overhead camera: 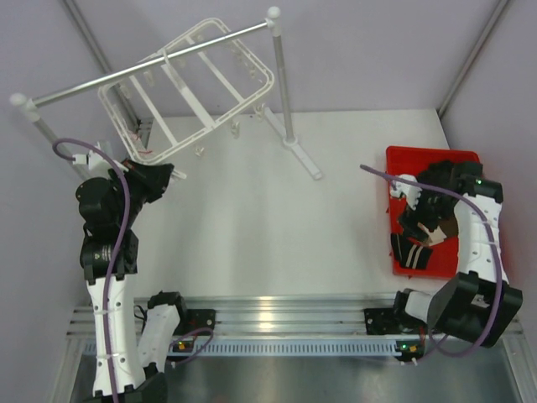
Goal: Clip the socks to the hanger
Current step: Pick up the sock from the bin.
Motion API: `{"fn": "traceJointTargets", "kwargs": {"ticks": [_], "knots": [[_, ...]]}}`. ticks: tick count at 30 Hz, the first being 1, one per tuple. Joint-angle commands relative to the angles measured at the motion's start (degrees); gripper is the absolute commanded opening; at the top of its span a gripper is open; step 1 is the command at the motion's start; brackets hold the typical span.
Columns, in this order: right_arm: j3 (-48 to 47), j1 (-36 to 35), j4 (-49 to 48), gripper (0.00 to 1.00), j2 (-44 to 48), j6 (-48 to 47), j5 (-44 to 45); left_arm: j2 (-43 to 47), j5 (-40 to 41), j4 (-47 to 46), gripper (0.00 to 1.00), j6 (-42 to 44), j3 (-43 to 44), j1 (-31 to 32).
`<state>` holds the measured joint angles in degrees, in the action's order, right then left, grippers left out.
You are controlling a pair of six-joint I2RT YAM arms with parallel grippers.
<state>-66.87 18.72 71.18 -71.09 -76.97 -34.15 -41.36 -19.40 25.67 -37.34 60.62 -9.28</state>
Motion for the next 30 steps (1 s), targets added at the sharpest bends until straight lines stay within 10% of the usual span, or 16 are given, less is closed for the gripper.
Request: {"fn": "traceJointTargets", "kwargs": {"ticks": [1, 20, 30], "knots": [[6.91, 1.40, 14.52, 0.73, 5.43, -19.25, 3.82, 0.58, -0.99, 0.17, 0.00, 1.48, -0.42, 0.05], [16.51, 1.76, 13.64, 0.71, 3.33, -37.73, -0.39, 0.41, -0.99, -0.09, 0.00, 0.61, -0.33, 0.05], [16.07, 1.32, 11.62, 0.45, 1.22, -34.92, -6.62, 0.50, -0.64, -0.18, 0.00, 0.52, -0.94, 0.05]]}}
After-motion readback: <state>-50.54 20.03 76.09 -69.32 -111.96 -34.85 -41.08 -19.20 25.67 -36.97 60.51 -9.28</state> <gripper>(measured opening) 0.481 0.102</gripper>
